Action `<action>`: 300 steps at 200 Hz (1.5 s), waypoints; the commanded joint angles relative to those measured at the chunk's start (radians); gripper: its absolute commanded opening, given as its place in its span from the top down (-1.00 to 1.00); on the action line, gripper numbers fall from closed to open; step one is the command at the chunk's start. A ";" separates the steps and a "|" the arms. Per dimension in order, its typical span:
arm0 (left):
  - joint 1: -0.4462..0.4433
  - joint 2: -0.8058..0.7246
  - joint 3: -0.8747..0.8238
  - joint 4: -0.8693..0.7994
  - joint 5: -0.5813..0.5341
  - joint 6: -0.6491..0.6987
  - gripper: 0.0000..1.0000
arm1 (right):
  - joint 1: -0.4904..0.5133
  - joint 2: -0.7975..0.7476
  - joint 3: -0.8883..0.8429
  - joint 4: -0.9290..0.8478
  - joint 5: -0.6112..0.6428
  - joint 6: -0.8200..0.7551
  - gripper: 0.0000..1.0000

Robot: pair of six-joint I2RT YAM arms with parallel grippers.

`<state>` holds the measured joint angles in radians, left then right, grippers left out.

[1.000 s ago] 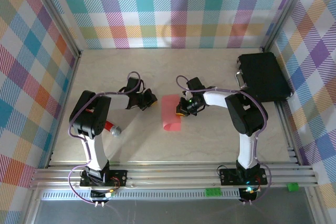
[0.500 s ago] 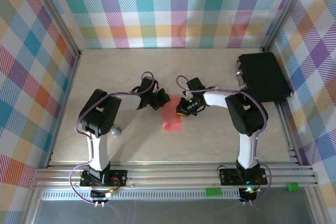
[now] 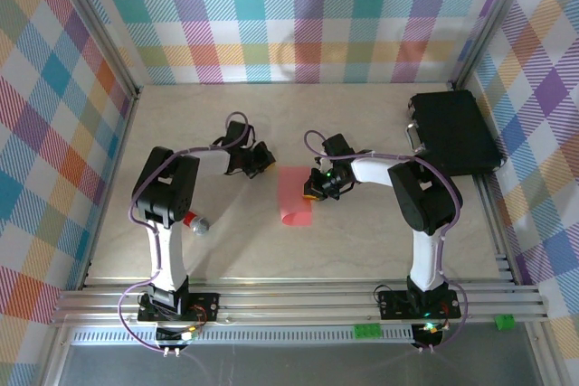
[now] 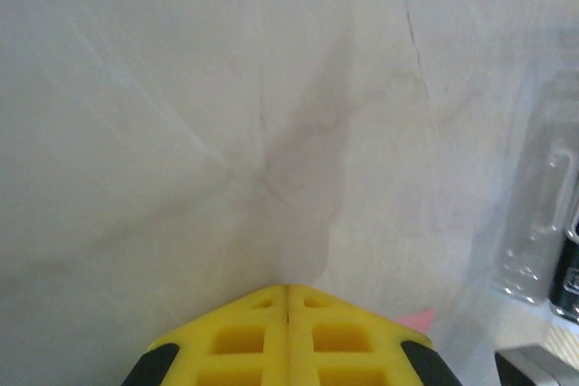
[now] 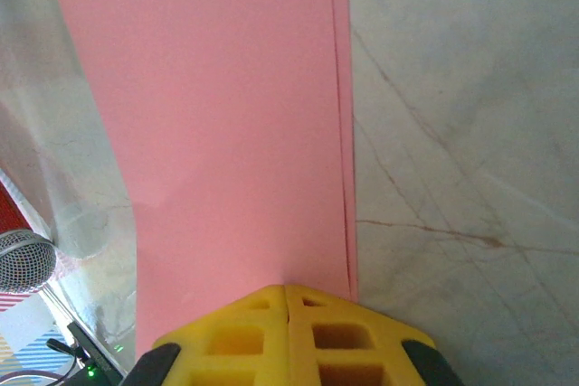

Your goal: Fold a paper plane with a square sheet of paper (pick it up from the middle)

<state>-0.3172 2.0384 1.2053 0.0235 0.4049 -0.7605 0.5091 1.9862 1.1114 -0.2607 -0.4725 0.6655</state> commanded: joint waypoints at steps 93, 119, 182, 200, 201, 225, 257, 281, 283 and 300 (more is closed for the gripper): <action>-0.255 -0.316 -0.191 -0.088 -0.147 -0.257 1.00 | -0.007 0.125 -0.141 -0.147 0.278 0.121 1.00; -0.315 -0.331 -0.252 -0.032 -0.217 -0.346 1.00 | -0.007 0.122 -0.154 -0.127 0.278 0.119 1.00; -0.349 -0.317 -0.399 0.151 -0.256 -0.466 1.00 | -0.007 0.125 -0.155 -0.125 0.297 0.086 0.99; -0.350 -0.308 -0.419 0.183 -0.262 -0.473 1.00 | -0.007 0.125 -0.157 -0.120 0.300 0.085 1.00; -0.350 -0.308 -0.422 0.184 -0.263 -0.473 1.00 | -0.007 0.125 -0.157 -0.120 0.300 0.085 1.00; -0.350 -0.320 -0.481 0.201 -0.309 -0.463 1.00 | -0.007 0.127 -0.161 -0.116 0.314 0.086 1.00; -0.346 -0.340 -0.596 0.233 -0.390 -0.461 1.00 | -0.007 0.132 -0.162 -0.115 0.338 0.076 1.00; -0.314 -0.387 -0.669 0.241 -0.414 -0.458 1.00 | -0.007 0.129 -0.173 -0.105 0.353 0.072 1.00; -0.310 -0.394 -0.675 0.239 -0.416 -0.457 1.00 | -0.006 0.129 -0.173 -0.105 0.353 0.072 1.00; -0.289 -0.470 -0.698 0.207 -0.429 -0.432 1.00 | -0.007 0.123 -0.185 -0.086 0.356 0.070 1.00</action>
<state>-0.6437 1.6375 0.5743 0.3691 0.0639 -1.2152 0.5095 1.9602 1.0481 -0.1608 -0.4690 0.7471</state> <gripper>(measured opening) 0.049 0.066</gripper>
